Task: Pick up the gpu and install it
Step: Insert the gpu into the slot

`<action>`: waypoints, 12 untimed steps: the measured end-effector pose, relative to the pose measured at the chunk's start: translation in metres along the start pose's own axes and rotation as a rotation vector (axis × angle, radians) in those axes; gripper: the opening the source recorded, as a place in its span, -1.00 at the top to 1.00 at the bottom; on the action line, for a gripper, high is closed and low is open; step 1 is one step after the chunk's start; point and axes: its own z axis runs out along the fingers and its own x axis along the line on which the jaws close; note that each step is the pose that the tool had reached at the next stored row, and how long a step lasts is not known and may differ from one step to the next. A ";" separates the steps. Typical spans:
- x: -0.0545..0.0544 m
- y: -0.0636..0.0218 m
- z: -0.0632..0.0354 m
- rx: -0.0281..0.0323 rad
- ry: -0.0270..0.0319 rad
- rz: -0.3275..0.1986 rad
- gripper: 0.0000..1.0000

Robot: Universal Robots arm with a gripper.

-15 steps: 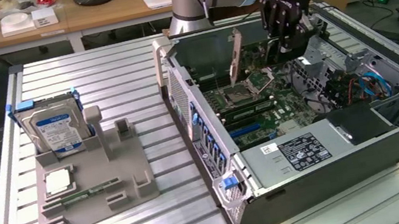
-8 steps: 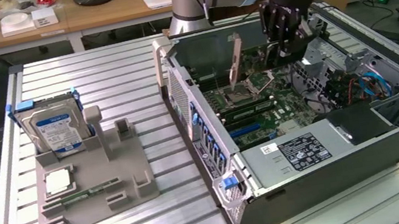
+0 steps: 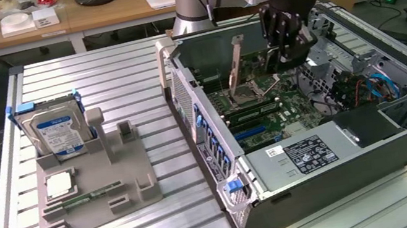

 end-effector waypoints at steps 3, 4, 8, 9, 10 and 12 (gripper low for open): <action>0.005 0.0000 0.0002 -0.0001 0.0000 0.001 0.44; 0.007 0.0000 0.0004 -0.0001 0.0000 0.001 0.44; 0.009 0.0060 0.0034 0.0000 -0.0001 0.001 0.44; 0.009 0.0089 0.0044 0.0000 0.0000 0.001 0.44; 0.010 0.0121 0.0053 -0.0001 -0.0001 0.001 0.44; 0.010 0.0151 0.0072 0.0000 -0.0001 0.001 0.44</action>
